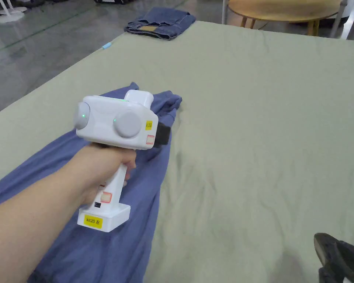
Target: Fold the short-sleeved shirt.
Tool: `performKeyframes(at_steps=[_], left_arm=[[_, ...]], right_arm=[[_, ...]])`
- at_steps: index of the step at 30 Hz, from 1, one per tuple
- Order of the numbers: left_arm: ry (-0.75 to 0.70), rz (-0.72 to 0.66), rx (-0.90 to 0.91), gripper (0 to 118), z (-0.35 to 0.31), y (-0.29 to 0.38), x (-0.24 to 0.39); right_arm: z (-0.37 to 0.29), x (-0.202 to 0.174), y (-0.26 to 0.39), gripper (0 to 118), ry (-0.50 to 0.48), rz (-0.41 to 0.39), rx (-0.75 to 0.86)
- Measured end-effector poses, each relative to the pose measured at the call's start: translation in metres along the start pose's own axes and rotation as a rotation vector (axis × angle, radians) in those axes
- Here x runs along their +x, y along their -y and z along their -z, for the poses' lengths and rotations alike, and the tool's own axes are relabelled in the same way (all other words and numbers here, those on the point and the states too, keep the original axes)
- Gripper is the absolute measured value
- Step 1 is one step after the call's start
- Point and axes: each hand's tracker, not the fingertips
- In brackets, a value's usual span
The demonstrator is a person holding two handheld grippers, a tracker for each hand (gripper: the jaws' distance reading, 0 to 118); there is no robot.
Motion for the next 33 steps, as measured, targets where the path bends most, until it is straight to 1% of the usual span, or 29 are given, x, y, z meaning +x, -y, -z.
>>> performKeyframes(at_steps=[1,4,5,6,7,8,9,10,11,12,13,14,15,16,17,18,19,20,22,23,25,27,31,33], left_arm=[[0.000,0.003,-0.001,118,0.006,-0.001,0.001],[-0.010,-0.002,-0.006,118,0.017,-0.002,0.007],[-0.063,0.012,-0.043,118,0.023,-0.001,0.010],[-0.086,0.033,-0.069,117,0.026,0.003,0.016],[-0.101,0.061,-0.098,108,0.031,0.006,0.019],[-0.125,0.093,-0.121,92,0.036,0.009,0.021],[-0.163,0.123,-0.121,85,0.041,0.012,0.020],[-0.132,0.109,-0.111,83,0.043,0.013,0.016],[-0.086,0.052,-0.100,81,0.038,0.011,0.012],[-0.084,0.005,-0.099,81,0.033,0.010,0.009],[-0.073,-0.022,-0.089,66,0.029,0.009,0.007],[-0.066,-0.035,-0.076,48,0.024,0.010,0.007],[-0.090,-0.032,-0.067,29,0.020,0.011,0.005],[-0.140,-0.030,-0.058,0,0.017,0.013,0.000],[-0.110,-0.063,-0.049,0,0.012,0.014,-0.007],[-0.042,-0.126,-0.048,0,0.004,0.013,-0.010],[-0.008,-0.172,-0.044,0,-0.004,0.012,-0.011],[-0.031,-0.174,-0.010,0,-0.016,0.009,-0.010],[0.001,-0.139,0.062,0,-0.041,-0.003,-0.003],[-0.007,-0.121,0.088,0,-0.055,-0.011,0.004],[0.039,-0.085,0.114,0,-0.082,-0.031,0.015],[0.035,-0.021,0.183,0,-0.113,-0.055,0.035],[0.193,-0.032,0.308,0,-0.176,-0.095,0.085],[0.280,0.027,0.346,0,-0.207,-0.105,0.132]], right_arm=[[0.001,-0.001,0.000,0,-0.007,-0.003,-0.003],[-0.001,-0.005,0.002,0,-0.031,-0.039,-0.003],[-0.003,-0.007,0.002,0,-0.036,-0.053,0.001],[-0.004,-0.008,0.003,0,-0.043,-0.061,0.006],[-0.004,-0.008,0.004,0,-0.049,-0.065,0.009],[-0.006,-0.007,0.005,0,-0.053,-0.065,0.008],[-0.007,-0.007,0.006,0,-0.055,-0.064,0.005],[-0.008,-0.007,0.007,0,-0.054,-0.062,0.002],[-0.010,-0.006,0.008,0,-0.052,-0.062,0.002],[-0.013,-0.004,0.009,0,-0.048,-0.061,0.002],[-0.015,-0.003,0.009,0,-0.047,-0.057,0.003],[-0.017,-0.002,0.010,0,-0.046,-0.049,0.003],[-0.021,-0.001,0.010,0,-0.047,-0.041,0.002],[-0.024,0.001,0.011,0,-0.047,-0.036,0.002],[-0.029,0.001,0.011,0,-0.047,-0.031,0.003],[-0.034,0.002,0.011,0,-0.045,-0.027,0.006],[-0.039,0.002,0.011,0,-0.041,-0.026,0.011],[-0.046,0.004,0.011,0,-0.039,-0.027,0.018],[-0.058,0.007,0.011,0,-0.033,-0.020,0.027],[-0.064,0.010,0.011,0,-0.032,-0.003,0.031],[-0.077,0.019,0.009,0,-0.027,0.064,0.053],[-0.093,0.027,0.007,0,-0.012,0.107,0.079],[-0.126,0.045,0.008,0,0.037,0.102,0.125],[-0.146,0.059,0.010,0,0.066,0.114,0.143]])
